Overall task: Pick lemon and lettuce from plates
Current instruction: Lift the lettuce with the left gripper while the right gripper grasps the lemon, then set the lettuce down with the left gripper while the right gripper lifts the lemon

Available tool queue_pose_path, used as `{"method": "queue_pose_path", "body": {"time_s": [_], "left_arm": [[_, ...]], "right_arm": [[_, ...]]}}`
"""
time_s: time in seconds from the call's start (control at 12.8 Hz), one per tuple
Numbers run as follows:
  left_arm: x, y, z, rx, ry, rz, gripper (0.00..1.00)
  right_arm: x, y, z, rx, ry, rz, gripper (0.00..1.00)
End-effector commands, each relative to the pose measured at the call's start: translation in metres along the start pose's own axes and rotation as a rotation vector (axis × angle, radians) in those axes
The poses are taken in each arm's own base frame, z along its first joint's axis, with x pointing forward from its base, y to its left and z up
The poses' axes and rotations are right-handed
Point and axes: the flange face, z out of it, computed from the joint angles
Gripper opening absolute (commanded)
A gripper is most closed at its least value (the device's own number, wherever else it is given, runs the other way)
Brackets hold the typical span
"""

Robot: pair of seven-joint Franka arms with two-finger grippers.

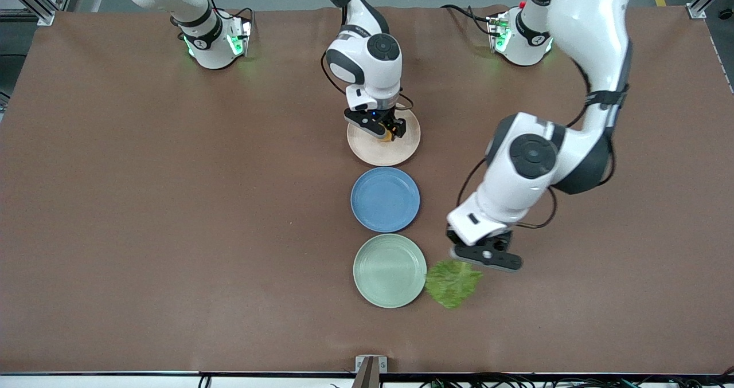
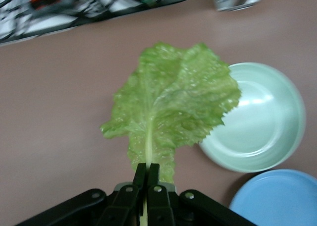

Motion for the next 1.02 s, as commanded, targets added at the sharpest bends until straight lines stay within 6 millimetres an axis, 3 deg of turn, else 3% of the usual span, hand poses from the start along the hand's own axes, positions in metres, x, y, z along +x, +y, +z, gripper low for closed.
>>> {"method": "queue_pose_path", "body": {"time_s": [0.0, 0.08, 0.16, 0.31, 0.47, 0.63, 0.86, 0.94], "left_arm": [[-0.045, -0.07, 0.008, 0.044, -0.079, -0.069, 0.03], [-0.057, -0.083, 0.018, 0.052, -0.108, -0.085, 0.03], [-0.069, -0.119, 0.027, 0.064, -0.125, -0.132, 0.03], [-0.099, -0.161, 0.047, 0.074, -0.115, -0.164, 0.03], [-0.126, -0.189, 0.075, 0.072, -0.096, -0.196, 0.03], [-0.141, -0.214, 0.094, 0.092, -0.092, -0.206, 0.03], [-0.151, -0.218, 0.115, 0.088, -0.113, -0.219, 0.16], [-0.152, -0.221, 0.12, 0.088, -0.115, -0.214, 0.21]], "right_arm": [[-0.001, -0.004, 0.005, 0.008, 0.017, 0.001, 1.0], [-0.002, -0.004, 0.007, 0.006, 0.018, 0.001, 0.98], [-0.006, -0.004, 0.009, 0.004, 0.017, -0.003, 0.95], [-0.011, -0.004, 0.008, 0.002, 0.015, -0.008, 0.88], [-0.02, -0.005, 0.006, 0.008, 0.014, -0.02, 0.82], [-0.021, -0.005, 0.006, 0.006, 0.012, -0.019, 0.76], [-0.025, -0.006, 0.004, 0.003, 0.005, -0.016, 0.73], [-0.025, -0.005, 0.004, 0.001, 0.006, -0.018, 0.63]]}}
